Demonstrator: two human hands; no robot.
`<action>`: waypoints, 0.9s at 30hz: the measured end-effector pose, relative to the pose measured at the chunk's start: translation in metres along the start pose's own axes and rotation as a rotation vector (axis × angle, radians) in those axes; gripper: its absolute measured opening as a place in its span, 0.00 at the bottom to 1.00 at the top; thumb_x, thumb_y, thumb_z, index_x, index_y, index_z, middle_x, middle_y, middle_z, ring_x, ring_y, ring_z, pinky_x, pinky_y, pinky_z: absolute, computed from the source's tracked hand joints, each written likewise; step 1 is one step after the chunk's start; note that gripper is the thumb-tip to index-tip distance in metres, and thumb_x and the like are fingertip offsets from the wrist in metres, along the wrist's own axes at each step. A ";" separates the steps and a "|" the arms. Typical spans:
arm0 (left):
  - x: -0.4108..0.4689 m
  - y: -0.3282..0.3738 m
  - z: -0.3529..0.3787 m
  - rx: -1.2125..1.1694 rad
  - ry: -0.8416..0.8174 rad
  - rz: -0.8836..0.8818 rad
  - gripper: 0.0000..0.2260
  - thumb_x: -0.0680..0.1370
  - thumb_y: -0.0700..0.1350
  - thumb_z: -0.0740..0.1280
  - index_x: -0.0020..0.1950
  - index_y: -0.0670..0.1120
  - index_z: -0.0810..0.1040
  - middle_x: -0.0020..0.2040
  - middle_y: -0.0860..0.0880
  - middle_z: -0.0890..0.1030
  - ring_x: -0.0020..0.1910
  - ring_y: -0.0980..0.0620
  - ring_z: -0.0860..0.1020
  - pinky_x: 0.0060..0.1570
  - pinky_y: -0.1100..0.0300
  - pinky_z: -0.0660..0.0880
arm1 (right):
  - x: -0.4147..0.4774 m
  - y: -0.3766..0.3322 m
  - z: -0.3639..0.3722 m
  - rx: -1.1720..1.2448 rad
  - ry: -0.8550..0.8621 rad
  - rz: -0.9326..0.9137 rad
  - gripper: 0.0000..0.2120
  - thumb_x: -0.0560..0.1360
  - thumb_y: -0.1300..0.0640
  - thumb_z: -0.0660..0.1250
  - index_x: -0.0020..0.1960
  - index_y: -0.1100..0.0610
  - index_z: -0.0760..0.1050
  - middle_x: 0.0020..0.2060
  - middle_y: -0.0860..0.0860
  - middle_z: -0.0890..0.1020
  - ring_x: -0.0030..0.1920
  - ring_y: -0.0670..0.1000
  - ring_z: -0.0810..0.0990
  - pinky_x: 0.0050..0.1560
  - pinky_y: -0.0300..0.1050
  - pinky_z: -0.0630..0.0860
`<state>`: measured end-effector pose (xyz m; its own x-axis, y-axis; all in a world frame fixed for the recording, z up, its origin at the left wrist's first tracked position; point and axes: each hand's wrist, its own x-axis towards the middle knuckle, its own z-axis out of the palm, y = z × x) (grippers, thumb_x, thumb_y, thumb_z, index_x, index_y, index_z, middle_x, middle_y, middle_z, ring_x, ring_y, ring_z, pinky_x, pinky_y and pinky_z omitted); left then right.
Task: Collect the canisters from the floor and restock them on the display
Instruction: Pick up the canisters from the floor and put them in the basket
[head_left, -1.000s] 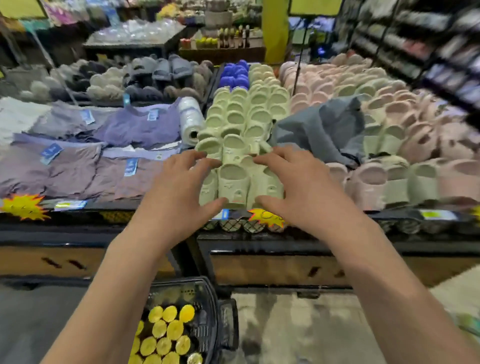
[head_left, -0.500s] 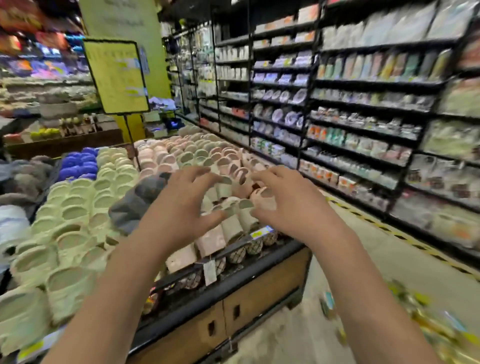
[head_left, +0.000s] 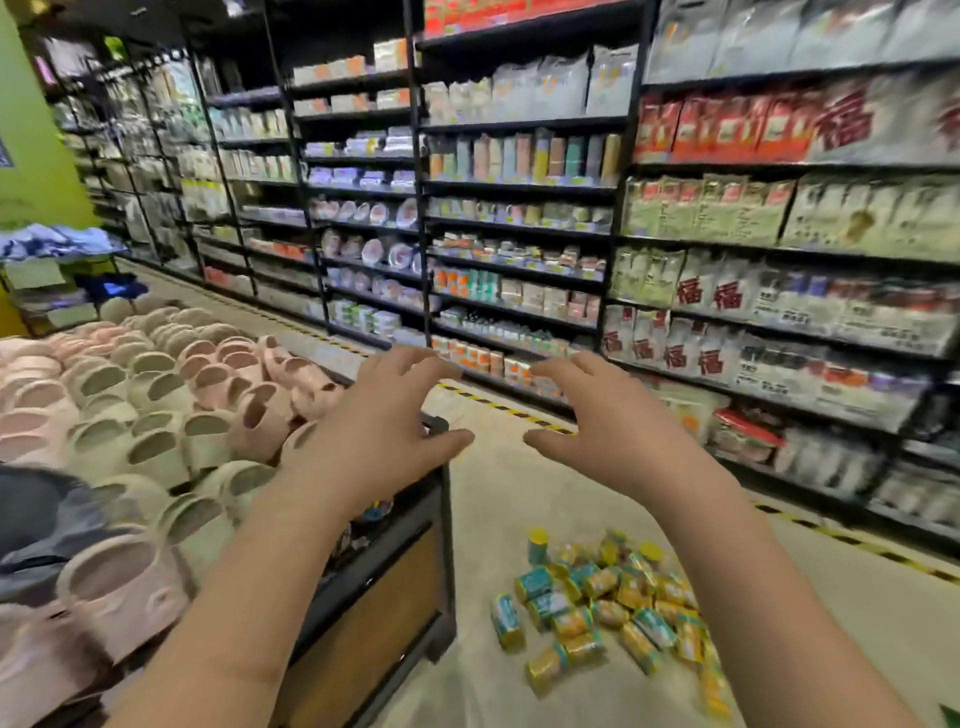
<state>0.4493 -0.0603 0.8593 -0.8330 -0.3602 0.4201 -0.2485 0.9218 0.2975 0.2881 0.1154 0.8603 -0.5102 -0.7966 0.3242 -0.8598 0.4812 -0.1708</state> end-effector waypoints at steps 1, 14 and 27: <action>0.015 0.006 0.011 -0.017 -0.034 0.030 0.28 0.75 0.61 0.71 0.73 0.58 0.70 0.73 0.55 0.66 0.73 0.51 0.62 0.71 0.48 0.68 | -0.001 0.018 0.001 0.006 -0.015 0.044 0.34 0.77 0.38 0.68 0.78 0.43 0.59 0.72 0.47 0.67 0.68 0.53 0.71 0.61 0.50 0.74; 0.189 0.030 0.179 -0.197 -0.337 0.386 0.29 0.76 0.60 0.71 0.75 0.57 0.68 0.73 0.57 0.65 0.75 0.54 0.60 0.72 0.56 0.63 | 0.025 0.177 0.059 0.033 0.058 0.470 0.33 0.75 0.36 0.69 0.77 0.41 0.63 0.72 0.43 0.69 0.71 0.48 0.69 0.68 0.49 0.72; 0.287 0.088 0.325 -0.313 -0.563 0.580 0.29 0.77 0.59 0.71 0.75 0.56 0.67 0.74 0.57 0.64 0.74 0.55 0.61 0.69 0.58 0.64 | 0.006 0.288 0.087 -0.039 0.001 0.751 0.30 0.75 0.39 0.70 0.74 0.44 0.69 0.68 0.43 0.73 0.66 0.47 0.73 0.65 0.47 0.73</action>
<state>0.0276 -0.0364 0.7274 -0.9273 0.3557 0.1164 0.3702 0.8263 0.4244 0.0352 0.2173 0.7322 -0.9593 -0.2483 0.1347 -0.2790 0.9077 -0.3135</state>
